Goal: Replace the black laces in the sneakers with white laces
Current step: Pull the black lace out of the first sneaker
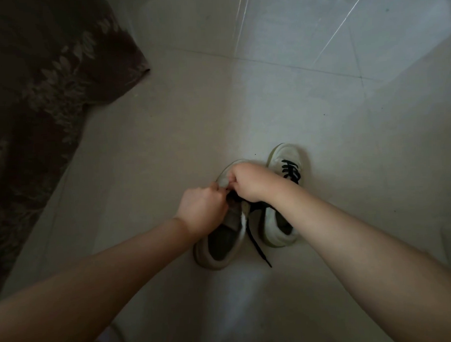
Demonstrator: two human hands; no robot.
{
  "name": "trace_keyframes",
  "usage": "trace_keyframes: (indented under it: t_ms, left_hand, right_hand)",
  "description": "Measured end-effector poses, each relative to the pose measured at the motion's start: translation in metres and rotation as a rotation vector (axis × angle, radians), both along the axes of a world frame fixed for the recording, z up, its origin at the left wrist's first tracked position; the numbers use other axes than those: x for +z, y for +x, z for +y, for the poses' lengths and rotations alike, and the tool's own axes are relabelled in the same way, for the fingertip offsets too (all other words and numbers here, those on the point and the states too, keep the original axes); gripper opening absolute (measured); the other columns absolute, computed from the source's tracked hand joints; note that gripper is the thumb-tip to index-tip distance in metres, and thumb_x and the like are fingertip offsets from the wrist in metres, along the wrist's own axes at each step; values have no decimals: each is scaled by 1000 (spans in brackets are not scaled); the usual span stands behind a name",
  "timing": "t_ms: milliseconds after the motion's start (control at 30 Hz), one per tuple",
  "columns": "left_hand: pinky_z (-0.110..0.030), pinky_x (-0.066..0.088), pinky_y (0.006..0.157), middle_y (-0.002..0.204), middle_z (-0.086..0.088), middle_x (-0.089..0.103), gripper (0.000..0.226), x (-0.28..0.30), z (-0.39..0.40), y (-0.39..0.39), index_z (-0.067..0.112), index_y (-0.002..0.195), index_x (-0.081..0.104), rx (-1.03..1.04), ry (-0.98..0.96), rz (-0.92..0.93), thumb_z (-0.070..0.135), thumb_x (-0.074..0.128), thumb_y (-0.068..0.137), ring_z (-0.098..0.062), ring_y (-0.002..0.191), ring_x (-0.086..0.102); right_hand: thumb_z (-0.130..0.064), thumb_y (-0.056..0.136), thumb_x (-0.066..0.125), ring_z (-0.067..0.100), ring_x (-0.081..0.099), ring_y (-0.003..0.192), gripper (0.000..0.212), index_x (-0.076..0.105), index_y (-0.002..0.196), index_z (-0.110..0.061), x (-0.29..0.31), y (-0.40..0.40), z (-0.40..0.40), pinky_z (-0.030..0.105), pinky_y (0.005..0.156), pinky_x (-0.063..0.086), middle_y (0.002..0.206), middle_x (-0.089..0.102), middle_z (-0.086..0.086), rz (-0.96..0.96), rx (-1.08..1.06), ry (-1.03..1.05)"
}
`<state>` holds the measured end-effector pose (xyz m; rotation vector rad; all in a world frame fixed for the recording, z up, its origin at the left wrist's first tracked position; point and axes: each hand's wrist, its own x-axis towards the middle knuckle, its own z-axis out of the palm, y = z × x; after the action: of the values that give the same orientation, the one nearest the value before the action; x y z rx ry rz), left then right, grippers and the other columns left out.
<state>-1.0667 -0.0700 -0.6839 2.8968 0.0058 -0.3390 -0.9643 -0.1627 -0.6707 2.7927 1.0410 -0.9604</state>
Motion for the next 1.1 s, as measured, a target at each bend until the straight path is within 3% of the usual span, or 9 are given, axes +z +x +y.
trace_keyframes:
  t_ms: [33, 133, 300, 400, 567, 800, 967, 1033, 1100]
  left_hand:
    - [-31, 35, 52, 93, -14, 64, 18, 1, -1, 1, 7, 94, 64, -25, 2, -30, 22, 62, 85, -38, 73, 66]
    - [-33, 36, 63, 111, -10, 57, 26, -4, -6, 2, 9, 110, 57, -37, 35, 34, 23, 40, 97, -35, 95, 63]
    - [-35, 43, 69, 117, -10, 54, 27, -4, 4, 1, 10, 112, 55, 4, 91, 52, 23, 35, 99, -35, 100, 60]
    - [-33, 40, 69, 117, -8, 54, 27, -3, 2, -1, 12, 111, 54, -10, 78, 45, 24, 33, 100, -33, 101, 60]
    - [-33, 44, 72, 116, -8, 55, 29, -5, -2, 0, 12, 111, 55, -20, 73, 40, 26, 33, 99, -32, 103, 60]
    - [-35, 38, 57, 93, -20, 62, 19, -6, 1, -3, 0, 91, 63, 20, -86, -48, 16, 52, 90, -43, 78, 65]
    - [-32, 32, 63, 112, -14, 58, 25, -11, 8, -3, 6, 104, 58, 75, 17, 16, 22, 39, 97, -36, 96, 61]
    - [-32, 31, 63, 112, -13, 58, 26, -10, 10, -1, 6, 105, 58, 81, 35, -8, 22, 38, 98, -36, 97, 61]
    - [-31, 28, 63, 113, -11, 58, 27, -8, 9, 2, 9, 106, 57, 69, 72, 16, 24, 36, 98, -35, 100, 60]
  right_hand:
    - [-11, 88, 50, 30, 59, 102, 11, 57, 85, -18, 2, 0, 1, 29, 76, 42, 105, 63, 10, -44, 48, -56]
    - [-12, 90, 47, 30, 52, 115, 22, 54, 110, -15, 7, 0, -4, 36, 91, 38, 121, 56, 9, -101, 146, -101]
    - [-23, 98, 45, 19, 55, 98, 11, 55, 99, -19, 21, 18, -40, 26, 79, 36, 98, 58, 0, 273, -233, 208]
    - [-27, 98, 47, 14, 56, 89, 10, 54, 92, -23, 22, 22, -58, 28, 80, 40, 86, 60, -5, 343, -302, 206]
    - [-36, 90, 58, 15, 59, 90, 13, 56, 92, -23, 16, 7, -36, 29, 81, 46, 95, 63, -4, 186, -223, 317]
    - [-25, 90, 53, 22, 58, 96, 13, 66, 92, -25, 2, -3, -10, 31, 78, 46, 99, 65, -2, -113, 16, 173]
    - [-18, 92, 57, 14, 57, 84, 10, 67, 93, -15, 18, 28, -34, 18, 68, 40, 91, 63, -1, 56, -574, 526]
    - [-18, 93, 56, 18, 59, 88, 9, 63, 89, -17, 17, 34, -43, 20, 72, 40, 91, 63, 1, 59, -589, 428]
    - [-19, 92, 54, 22, 57, 96, 8, 61, 93, -16, 14, 28, -44, 27, 83, 44, 98, 62, 2, -20, -459, 317]
